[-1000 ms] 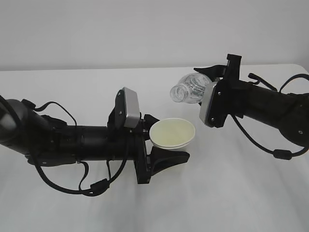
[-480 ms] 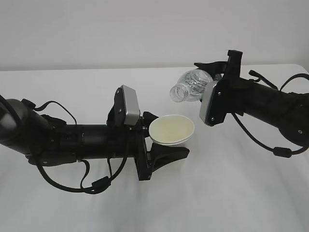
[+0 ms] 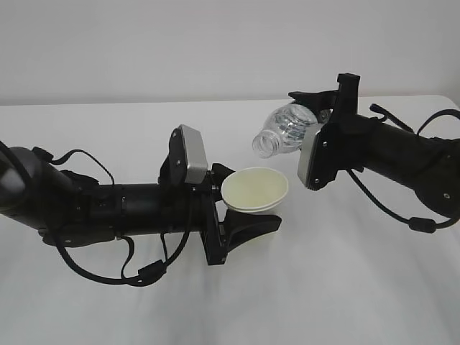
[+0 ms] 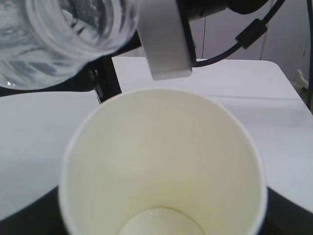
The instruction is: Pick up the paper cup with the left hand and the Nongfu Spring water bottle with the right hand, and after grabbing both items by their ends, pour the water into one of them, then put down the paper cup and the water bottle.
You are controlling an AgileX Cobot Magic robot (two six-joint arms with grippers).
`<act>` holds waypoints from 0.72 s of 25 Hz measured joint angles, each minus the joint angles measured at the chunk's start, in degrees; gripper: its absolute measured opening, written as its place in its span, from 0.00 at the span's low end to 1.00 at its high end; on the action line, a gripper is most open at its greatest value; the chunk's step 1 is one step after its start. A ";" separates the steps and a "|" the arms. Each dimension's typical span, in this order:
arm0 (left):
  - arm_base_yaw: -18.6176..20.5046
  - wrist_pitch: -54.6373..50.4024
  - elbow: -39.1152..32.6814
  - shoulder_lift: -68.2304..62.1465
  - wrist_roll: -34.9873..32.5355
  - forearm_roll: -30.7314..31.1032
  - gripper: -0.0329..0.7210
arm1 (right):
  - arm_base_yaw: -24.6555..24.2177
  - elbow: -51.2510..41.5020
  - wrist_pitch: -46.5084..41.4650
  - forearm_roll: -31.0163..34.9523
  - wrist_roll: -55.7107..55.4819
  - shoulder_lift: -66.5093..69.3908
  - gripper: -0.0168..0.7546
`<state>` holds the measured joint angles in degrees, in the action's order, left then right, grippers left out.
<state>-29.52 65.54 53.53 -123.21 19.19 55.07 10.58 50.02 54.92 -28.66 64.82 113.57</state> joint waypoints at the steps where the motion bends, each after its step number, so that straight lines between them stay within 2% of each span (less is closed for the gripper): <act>1: 0.00 0.00 0.00 0.00 -0.09 0.00 0.70 | 0.00 0.00 0.00 0.13 0.35 0.00 0.64; 18: 0.00 0.00 0.00 0.00 -0.54 -0.66 0.70 | 0.00 0.00 4.48 1.86 4.30 0.00 0.64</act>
<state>-29.52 65.54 53.53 -123.21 18.65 54.41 10.58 50.02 59.40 -26.81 69.12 113.57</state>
